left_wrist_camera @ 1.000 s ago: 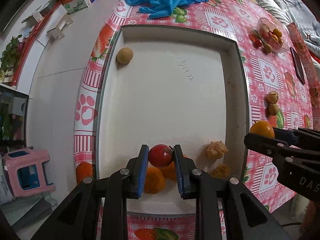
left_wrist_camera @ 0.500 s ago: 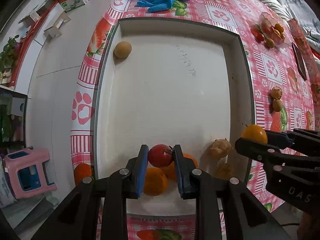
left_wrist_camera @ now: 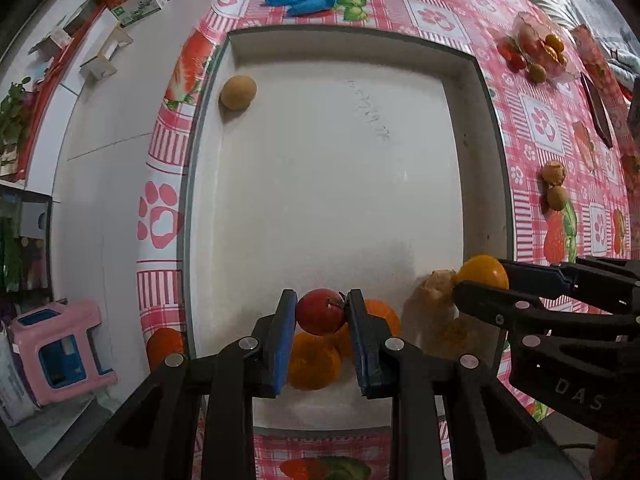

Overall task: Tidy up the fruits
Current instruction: 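Lower the tomato and the orange into the tray and open both grippers, then move the left gripper to the table and grasp a tan husked fruit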

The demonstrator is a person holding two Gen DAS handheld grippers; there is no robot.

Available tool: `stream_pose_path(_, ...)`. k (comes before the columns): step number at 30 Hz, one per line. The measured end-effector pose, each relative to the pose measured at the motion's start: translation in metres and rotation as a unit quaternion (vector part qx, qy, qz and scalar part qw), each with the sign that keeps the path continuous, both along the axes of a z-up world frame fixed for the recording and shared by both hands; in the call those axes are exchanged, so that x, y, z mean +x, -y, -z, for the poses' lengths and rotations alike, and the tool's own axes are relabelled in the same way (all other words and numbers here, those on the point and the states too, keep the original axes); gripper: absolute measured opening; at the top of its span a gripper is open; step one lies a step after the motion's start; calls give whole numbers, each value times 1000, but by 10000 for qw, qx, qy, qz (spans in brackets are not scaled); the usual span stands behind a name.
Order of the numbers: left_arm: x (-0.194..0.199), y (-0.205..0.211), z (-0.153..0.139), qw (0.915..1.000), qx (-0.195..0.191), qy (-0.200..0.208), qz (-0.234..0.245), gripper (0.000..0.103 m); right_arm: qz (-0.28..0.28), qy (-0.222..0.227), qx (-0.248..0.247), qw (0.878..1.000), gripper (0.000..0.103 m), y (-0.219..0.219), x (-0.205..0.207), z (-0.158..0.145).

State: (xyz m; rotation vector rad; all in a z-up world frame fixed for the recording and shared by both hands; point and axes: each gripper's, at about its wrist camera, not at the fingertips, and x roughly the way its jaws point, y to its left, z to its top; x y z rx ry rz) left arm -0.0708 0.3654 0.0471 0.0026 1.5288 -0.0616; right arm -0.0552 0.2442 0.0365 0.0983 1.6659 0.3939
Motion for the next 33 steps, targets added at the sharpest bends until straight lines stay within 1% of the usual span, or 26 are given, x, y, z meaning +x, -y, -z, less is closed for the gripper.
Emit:
stream_pose_path(1,0,0,2,10000,-26,-38,1,28,5,-8,1,10000,44,-1,0,0)
stream_pose_path(2,0,0,1,10000,-25,-31,-4,30,10,2,0,10000,51,-2,0,-1)
stream_pose_path(3,0,0,1,10000,24,-22,-7,43,21,39,-48,10000,51,-3,0,-2)
stream_pose_path(4,0,-2,1,9998,171,12,-41,60,41,59,-81,9999,51,-1,2,-3)
stream_pose_path(5,0,-6,0,9995,279,59,-93,66,89,50,-38,9999,52,0,3,-3)
stream_pose_path(6,0,-10,-2,9995,265,92,-148,72,132,35,7,9999,53,1,4,-3)
stream_pose_path(8,-1,-17,-3,9996,100,67,-236,74,129,92,20,9999,59,0,4,-6)
stream_pose_path(9,-1,-18,-3,9996,85,56,-255,74,98,155,0,9998,61,-3,4,-9)
stream_pose_path(12,-1,-21,-2,9994,208,56,-252,74,74,357,-130,9992,77,-5,4,-18)
stream_pose_path(13,-1,-22,-2,9995,184,47,-259,74,85,418,-138,9990,85,-4,5,-21)
stream_pose_path(16,-2,-20,-2,9997,146,52,-184,74,105,587,-195,9980,85,-2,6,-29)
stream_pose_path(21,-2,-6,-11,9998,150,152,55,74,106,911,-508,9945,87,9,7,-41)
stream_pose_path(28,-2,23,-27,9993,155,270,210,74,311,1045,-651,9919,87,43,8,-49)
stream_pose_path(33,-3,43,-37,9994,102,262,184,74,440,1102,-690,9905,87,69,12,-52)
